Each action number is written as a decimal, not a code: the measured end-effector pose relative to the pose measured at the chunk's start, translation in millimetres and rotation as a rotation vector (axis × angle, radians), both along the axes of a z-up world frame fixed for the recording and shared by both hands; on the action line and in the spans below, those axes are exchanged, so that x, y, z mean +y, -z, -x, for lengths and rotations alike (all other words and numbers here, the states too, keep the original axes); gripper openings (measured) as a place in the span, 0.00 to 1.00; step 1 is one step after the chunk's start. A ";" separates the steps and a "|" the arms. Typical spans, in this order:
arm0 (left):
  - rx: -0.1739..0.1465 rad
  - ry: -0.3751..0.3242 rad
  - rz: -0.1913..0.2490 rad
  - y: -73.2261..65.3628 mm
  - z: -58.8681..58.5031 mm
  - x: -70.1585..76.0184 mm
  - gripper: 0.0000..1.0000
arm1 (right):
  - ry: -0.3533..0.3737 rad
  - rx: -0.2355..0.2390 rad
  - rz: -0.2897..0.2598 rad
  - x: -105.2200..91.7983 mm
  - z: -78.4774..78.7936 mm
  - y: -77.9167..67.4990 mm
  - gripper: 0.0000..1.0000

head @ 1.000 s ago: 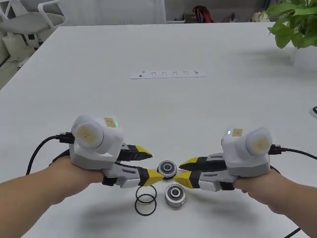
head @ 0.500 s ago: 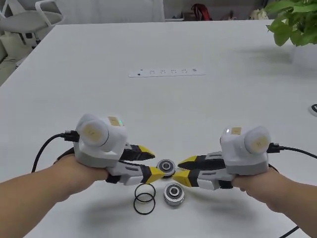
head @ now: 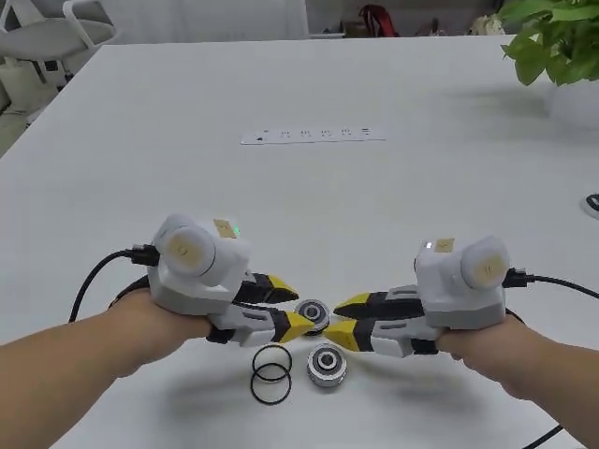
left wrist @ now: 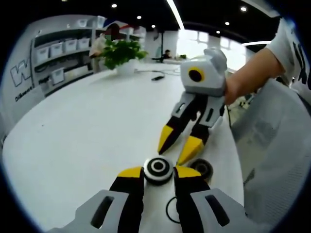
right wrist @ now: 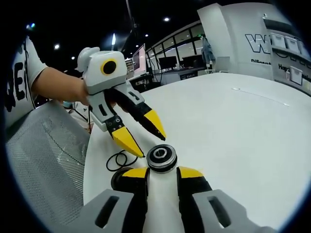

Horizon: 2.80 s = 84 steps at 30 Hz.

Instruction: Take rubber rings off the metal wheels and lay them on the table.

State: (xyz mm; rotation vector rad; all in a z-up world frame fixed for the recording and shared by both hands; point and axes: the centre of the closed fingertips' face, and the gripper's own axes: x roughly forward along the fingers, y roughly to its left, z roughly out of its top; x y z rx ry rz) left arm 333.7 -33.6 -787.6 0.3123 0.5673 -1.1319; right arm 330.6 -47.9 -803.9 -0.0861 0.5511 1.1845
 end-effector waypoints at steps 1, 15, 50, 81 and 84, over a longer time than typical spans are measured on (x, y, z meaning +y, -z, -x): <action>-0.001 0.003 -0.002 0.3 0.2 -0.9 0.25 | 0.000 0.000 0.000 0.1 0.2 0.0 0.19; -0.013 0.014 -0.032 4.7 -1.0 -5.1 0.18 | 0.002 0.001 -0.001 -1.4 1.0 -0.2 0.19; -0.033 -0.004 -0.049 7.1 -3.7 -6.3 0.14 | -0.022 -0.038 0.012 8.8 -0.2 -1.9 0.21; -0.028 -0.010 -0.049 7.4 -6.2 -8.7 0.13 | -0.044 -0.071 0.045 9.3 -4.5 -0.2 0.22; -0.028 -0.012 -0.050 7.4 -6.8 -9.0 0.13 | -0.043 -0.073 0.048 8.0 -4.9 0.4 0.21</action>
